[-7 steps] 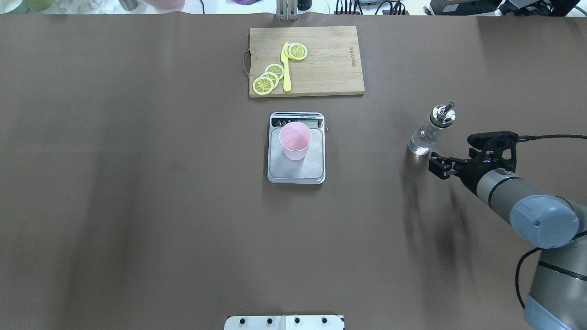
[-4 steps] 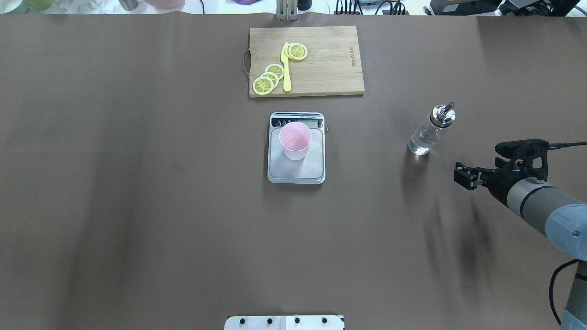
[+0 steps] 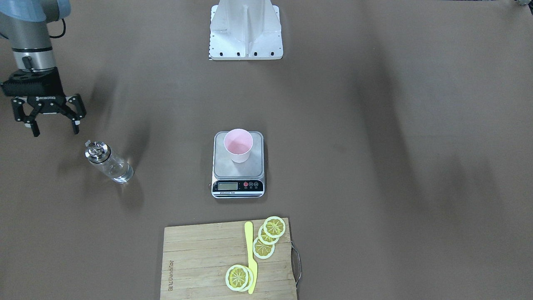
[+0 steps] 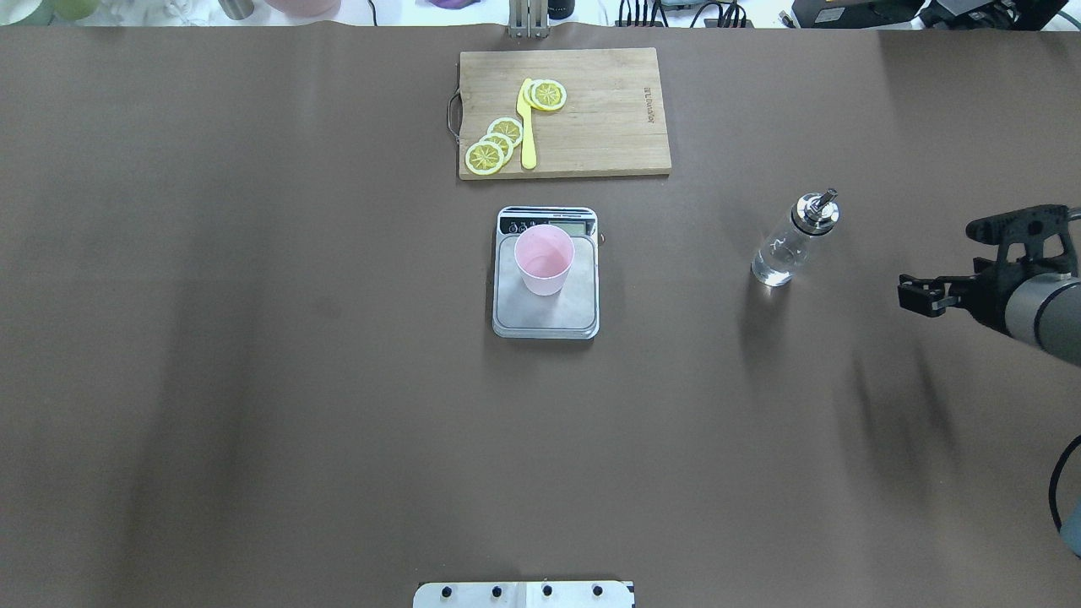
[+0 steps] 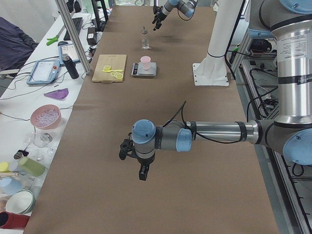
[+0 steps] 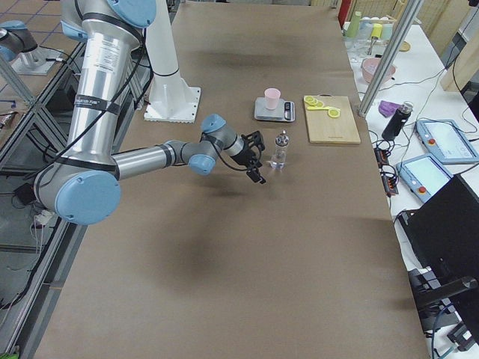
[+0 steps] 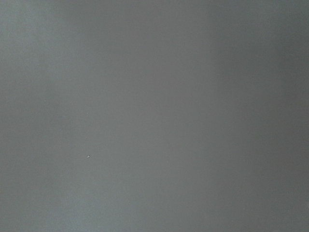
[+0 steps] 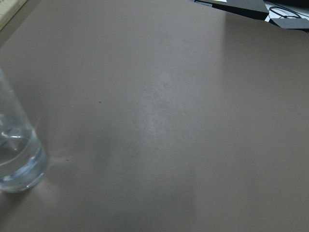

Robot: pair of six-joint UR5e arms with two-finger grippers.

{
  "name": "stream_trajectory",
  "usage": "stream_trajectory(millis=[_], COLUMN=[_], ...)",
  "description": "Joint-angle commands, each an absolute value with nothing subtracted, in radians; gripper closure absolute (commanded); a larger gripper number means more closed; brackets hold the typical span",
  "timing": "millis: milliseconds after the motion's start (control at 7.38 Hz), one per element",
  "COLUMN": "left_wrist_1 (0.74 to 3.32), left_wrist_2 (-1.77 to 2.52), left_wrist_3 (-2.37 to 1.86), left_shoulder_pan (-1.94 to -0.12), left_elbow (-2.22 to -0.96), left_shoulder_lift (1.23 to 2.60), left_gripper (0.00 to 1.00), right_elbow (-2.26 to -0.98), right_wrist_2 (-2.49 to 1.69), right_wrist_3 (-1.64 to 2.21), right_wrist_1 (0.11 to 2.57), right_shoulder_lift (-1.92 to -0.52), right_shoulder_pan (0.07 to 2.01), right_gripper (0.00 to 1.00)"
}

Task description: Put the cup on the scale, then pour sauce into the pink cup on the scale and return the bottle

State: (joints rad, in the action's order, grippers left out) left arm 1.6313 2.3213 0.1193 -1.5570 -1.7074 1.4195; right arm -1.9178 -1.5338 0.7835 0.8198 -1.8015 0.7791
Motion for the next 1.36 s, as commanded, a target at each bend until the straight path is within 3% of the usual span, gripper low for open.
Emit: stream_trajectory(millis=[0, 136, 407, 949, 1220], left_wrist_1=[1.631, 1.631, 1.631, 1.625, 1.629], left_wrist_2=[2.322, 2.321, 2.321, 2.318, 2.315], left_wrist_3=[0.12, 0.118, 0.12, 0.115, 0.12], left_shoulder_pan=[-1.557, -1.557, -1.557, -1.557, -1.557], left_elbow=[-1.72, -1.724, -1.723, -1.706, -1.692], left_shoulder_lift=[1.419, 1.42, 1.42, 1.42, 1.422], left_gripper=[0.01, 0.01, 0.01, 0.01, 0.01], right_elbow=[-1.771, -1.7, -1.69, -1.732, -1.735], right_wrist_2=[-1.847, -1.978, -2.068, -2.204, -2.22], right_wrist_3=[0.536, 0.458, 0.21, 0.081, -0.041], right_wrist_1=[0.827, 0.904, 1.2, 1.644, 1.681], right_shoulder_lift=[-1.726, -1.657, -1.592, -1.594, -1.621], right_shoulder_pan=[1.098, 1.227, 1.356, 1.488, 1.515], right_gripper=[0.0, 0.0, 0.0, 0.0, 0.0])
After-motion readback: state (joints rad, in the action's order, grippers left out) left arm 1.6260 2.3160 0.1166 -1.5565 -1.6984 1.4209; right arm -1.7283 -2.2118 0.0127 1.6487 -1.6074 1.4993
